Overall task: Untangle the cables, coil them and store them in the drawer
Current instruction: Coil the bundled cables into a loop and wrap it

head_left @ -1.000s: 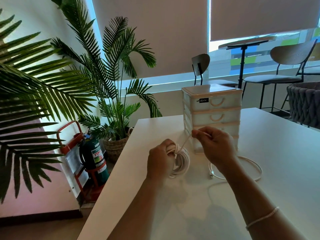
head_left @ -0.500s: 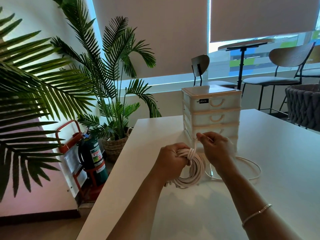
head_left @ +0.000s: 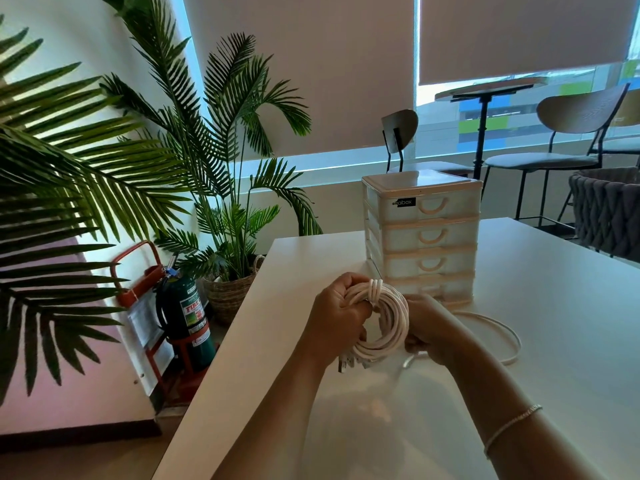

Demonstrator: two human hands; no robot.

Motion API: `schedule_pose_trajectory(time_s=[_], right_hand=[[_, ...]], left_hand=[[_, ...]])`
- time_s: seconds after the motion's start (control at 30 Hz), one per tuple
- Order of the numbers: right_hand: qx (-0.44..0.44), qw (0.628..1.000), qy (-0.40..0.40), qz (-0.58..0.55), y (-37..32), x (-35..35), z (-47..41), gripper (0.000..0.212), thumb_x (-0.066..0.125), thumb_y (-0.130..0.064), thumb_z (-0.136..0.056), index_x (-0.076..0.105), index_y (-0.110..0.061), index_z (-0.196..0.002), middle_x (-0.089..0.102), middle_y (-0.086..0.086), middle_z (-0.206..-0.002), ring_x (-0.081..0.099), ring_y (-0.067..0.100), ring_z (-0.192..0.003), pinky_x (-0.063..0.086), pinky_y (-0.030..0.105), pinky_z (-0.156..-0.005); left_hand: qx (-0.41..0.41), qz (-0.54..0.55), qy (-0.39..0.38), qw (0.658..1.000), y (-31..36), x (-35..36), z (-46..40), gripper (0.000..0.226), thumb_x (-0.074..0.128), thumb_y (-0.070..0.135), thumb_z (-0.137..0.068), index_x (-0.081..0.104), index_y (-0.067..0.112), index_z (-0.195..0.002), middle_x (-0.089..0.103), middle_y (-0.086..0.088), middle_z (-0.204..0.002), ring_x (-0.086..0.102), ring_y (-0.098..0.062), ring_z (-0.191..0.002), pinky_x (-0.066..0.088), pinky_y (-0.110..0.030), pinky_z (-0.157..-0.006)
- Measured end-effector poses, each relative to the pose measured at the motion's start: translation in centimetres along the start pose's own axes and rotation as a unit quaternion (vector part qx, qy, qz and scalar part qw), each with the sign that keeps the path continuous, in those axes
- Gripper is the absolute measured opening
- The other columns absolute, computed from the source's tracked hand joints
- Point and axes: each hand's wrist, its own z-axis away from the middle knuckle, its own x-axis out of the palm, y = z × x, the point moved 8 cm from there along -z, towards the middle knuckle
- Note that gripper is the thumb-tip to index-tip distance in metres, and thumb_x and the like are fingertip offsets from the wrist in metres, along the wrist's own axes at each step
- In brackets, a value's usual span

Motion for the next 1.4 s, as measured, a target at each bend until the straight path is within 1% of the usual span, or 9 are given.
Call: schedule_pose_trajectory(time_s=[0.17, 0.33, 0.4, 0.57, 0.67, 0.83, 1.2, 1.3, 1.4], right_hand=[[0.023, 0.997, -0.019, 0.07, 0.9, 0.7, -0.3, 0.021, 0.044, -0.004, -0.087, 0.059, -0.005, -0.073, 0.048, 0.002, -0.049, 0.038, 0.012, -0.04, 0.031, 0.022, -0.04], [-0.108, 0.963, 0.192, 0.154, -1.9, -2.2, -0.3, 0.014, 0.062, -0.028, -0.085, 0.067, -0.021, -0.096, 0.065, -0.005, -0.088, 0.06, 0.012, -0.084, 0.048, 0.031, -0.08], [-0.205, 0.938, 0.247, 0.129, -3.7, -2.5, 0.9, 0.006, 0.067, -0.028, -0.082, 0.065, -0.026, -0.087, 0.063, -0.007, -0.089, 0.058, 0.007, -0.075, 0.046, 0.027, -0.074], [-0.391, 0.861, 0.253, 0.203, -5.9, 1.6, 3.6, 0.005, 0.074, -0.021, -0.066, 0.072, -0.021, -0.071, 0.062, 0.002, -0.091, 0.056, 0.016, -0.082, 0.039, 0.022, -0.061], [-0.342, 0.874, 0.201, 0.282, -5.2, 3.8, 2.9, 0.016, 0.063, -0.027, -0.075, 0.075, -0.027, -0.085, 0.058, 0.004, -0.118, 0.051, 0.027, -0.109, 0.05, 0.037, -0.068], [-0.207, 0.904, 0.135, 0.347, -4.4, 4.2, 2.2, 0.021, 0.054, -0.037, -0.089, 0.072, -0.031, -0.097, 0.037, -0.006, -0.144, 0.03, 0.018, -0.13, 0.045, 0.031, -0.087], [-0.163, 0.923, 0.037, 0.347, -3.2, 5.7, 1.3, 0.031, 0.041, -0.021, -0.09, 0.071, -0.014, -0.095, 0.05, 0.008, -0.12, 0.035, 0.024, -0.123, 0.029, 0.033, -0.103], [-0.183, 0.93, 0.045, 0.316, -3.9, 5.0, 1.5, 0.027, 0.047, -0.015, -0.087, 0.072, -0.004, -0.089, 0.05, -0.002, -0.071, 0.045, 0.018, -0.101, 0.033, 0.028, -0.093], [-0.192, 0.934, 0.058, 0.295, -4.3, 4.4, 1.6, 0.024, 0.053, -0.015, -0.083, 0.073, -0.003, -0.078, 0.043, -0.008, -0.058, 0.041, 0.011, -0.08, 0.031, 0.023, -0.08]], left_hand=[[0.017, -0.04, 0.048, 0.998, -0.1, -1.2, -0.2, 0.03, 0.056, 0.005, -0.077, 0.058, 0.034, -0.083, 0.059, 0.009, -0.068, 0.052, -0.013, -0.051, 0.045, -0.031, -0.055], [0.008, -0.068, 0.12, 0.99, -0.7, -2.6, -0.4, 0.023, 0.054, 0.003, -0.077, 0.063, 0.024, -0.081, 0.061, 0.008, -0.07, 0.053, -0.016, -0.063, 0.049, -0.029, -0.062], [0.017, -0.094, 0.157, 0.983, -0.5, -3.3, -0.3, 0.021, 0.053, 0.0, -0.082, 0.063, 0.018, -0.086, 0.059, 0.007, -0.072, 0.051, -0.01, -0.062, 0.039, -0.008, -0.053], [-0.006, -0.106, 0.246, 0.963, -0.8, -4.7, 0.2, 0.022, 0.05, -0.003, -0.082, 0.063, 0.013, -0.091, 0.059, 0.002, -0.076, 0.049, -0.014, -0.063, 0.034, -0.008, -0.048], [-0.029, -0.108, 0.257, 0.96, -1.0, -4.9, 0.3, 0.025, 0.048, -0.004, -0.082, 0.061, 0.016, -0.089, 0.057, 0.002, -0.075, 0.05, -0.016, -0.065, 0.037, -0.019, -0.05], [-0.069, -0.115, 0.252, 0.958, -1.6, -4.8, 0.3, 0.027, 0.047, -0.003, -0.08, 0.058, 0.02, -0.088, 0.058, -0.001, -0.081, 0.051, -0.022, -0.074, 0.035, -0.025, -0.057], [-0.059, -0.113, 0.224, 0.966, -1.0, -4.2, 0.1, 0.025, 0.051, -0.001, -0.082, 0.063, 0.018, -0.09, 0.058, 0.006, -0.08, 0.047, -0.006, -0.065, 0.036, -0.006, -0.046], [-0.054, -0.102, 0.224, 0.968, -1.0, -4.0, 0.1, 0.028, 0.049, -0.003, -0.08, 0.061, 0.022, -0.085, 0.057, 0.008, -0.075, 0.05, -0.008, -0.066, 0.034, -0.008, -0.048], [-0.042, -0.107, 0.218, 0.969, -0.9, -3.8, 0.0, 0.032, 0.046, -0.006, -0.079, 0.059, 0.022, -0.084, 0.057, 0.007, -0.075, 0.05, -0.01, -0.066, 0.035, -0.009, -0.048]])
